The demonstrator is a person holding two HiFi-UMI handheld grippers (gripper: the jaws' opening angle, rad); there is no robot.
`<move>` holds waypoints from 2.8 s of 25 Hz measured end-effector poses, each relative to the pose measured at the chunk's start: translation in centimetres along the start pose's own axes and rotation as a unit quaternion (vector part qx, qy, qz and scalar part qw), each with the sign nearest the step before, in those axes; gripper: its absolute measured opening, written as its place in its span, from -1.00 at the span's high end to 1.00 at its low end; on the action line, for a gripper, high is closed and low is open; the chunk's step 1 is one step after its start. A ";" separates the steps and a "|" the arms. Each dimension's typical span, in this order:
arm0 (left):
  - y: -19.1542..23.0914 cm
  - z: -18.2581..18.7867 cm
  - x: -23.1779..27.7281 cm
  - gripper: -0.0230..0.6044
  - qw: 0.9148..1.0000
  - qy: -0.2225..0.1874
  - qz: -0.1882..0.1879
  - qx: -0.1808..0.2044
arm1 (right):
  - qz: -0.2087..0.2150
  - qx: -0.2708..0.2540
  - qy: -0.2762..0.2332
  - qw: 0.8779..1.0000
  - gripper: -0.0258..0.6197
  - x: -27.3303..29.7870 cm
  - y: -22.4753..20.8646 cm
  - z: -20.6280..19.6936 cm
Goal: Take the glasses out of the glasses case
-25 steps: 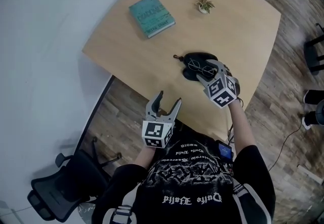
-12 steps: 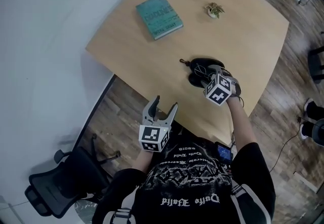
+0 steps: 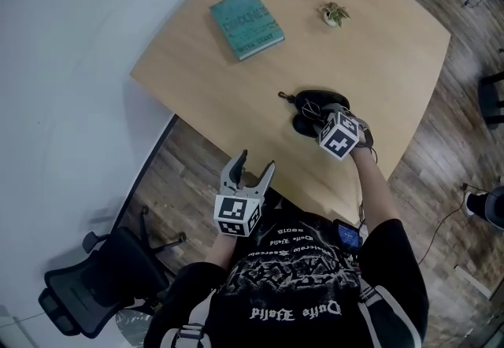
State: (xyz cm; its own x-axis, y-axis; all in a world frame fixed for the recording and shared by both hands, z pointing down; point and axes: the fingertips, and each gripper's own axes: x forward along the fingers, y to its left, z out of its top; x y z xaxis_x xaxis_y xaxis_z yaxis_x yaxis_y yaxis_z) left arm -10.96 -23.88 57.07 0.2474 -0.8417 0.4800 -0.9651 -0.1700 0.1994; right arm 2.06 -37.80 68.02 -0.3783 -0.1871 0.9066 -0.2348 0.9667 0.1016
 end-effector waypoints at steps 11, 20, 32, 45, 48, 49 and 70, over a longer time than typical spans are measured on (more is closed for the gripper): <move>-0.5 -0.3 -0.4 -0.04 1.000 -0.001 -0.005 0.008 | -0.024 -0.010 -0.003 1.000 0.57 -0.3 -0.5 0.2; -0.5 -0.3 -0.4 -0.04 1.000 -0.005 -0.008 0.005 | -0.043 -0.014 -0.022 0.999 0.63 -1.4 -0.8 0.6; -0.9 0.5 0.2 -0.04 0.999 -0.017 -0.034 0.016 | -0.077 0.026 -0.091 0.993 0.63 -5.9 -1.7 3.1; -2.1 2.2 0.1 -0.04 0.996 -0.039 -0.076 0.031 | -0.143 0.085 -0.174 0.971 0.63 -12.6 -1.2 5.4; -2.5 2.5 -0.2 -0.04 0.995 -0.043 -0.085 0.036 | -0.161 0.109 -0.200 0.960 0.63 -14.5 -0.9 5.7; -2.6 2.6 -0.2 -0.04 0.994 -0.045 -0.088 0.037 | -0.167 0.116 -0.209 0.957 0.63 -15.2 -0.8 5.8; -5.9 6.3 -1.1 -0.04 0.984 -0.091 -0.142 0.054 | -0.276 0.256 -0.335 0.863 0.63 -22.7 5.4 1.4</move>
State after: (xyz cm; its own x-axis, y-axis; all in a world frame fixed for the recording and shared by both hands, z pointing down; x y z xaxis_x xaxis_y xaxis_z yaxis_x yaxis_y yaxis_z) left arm -6.12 -25.22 49.97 0.4988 -0.8285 0.2545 -0.8650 -0.4572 0.2069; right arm 8.17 -28.55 47.40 -0.4752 -0.8199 0.3192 -0.8457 0.5258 0.0916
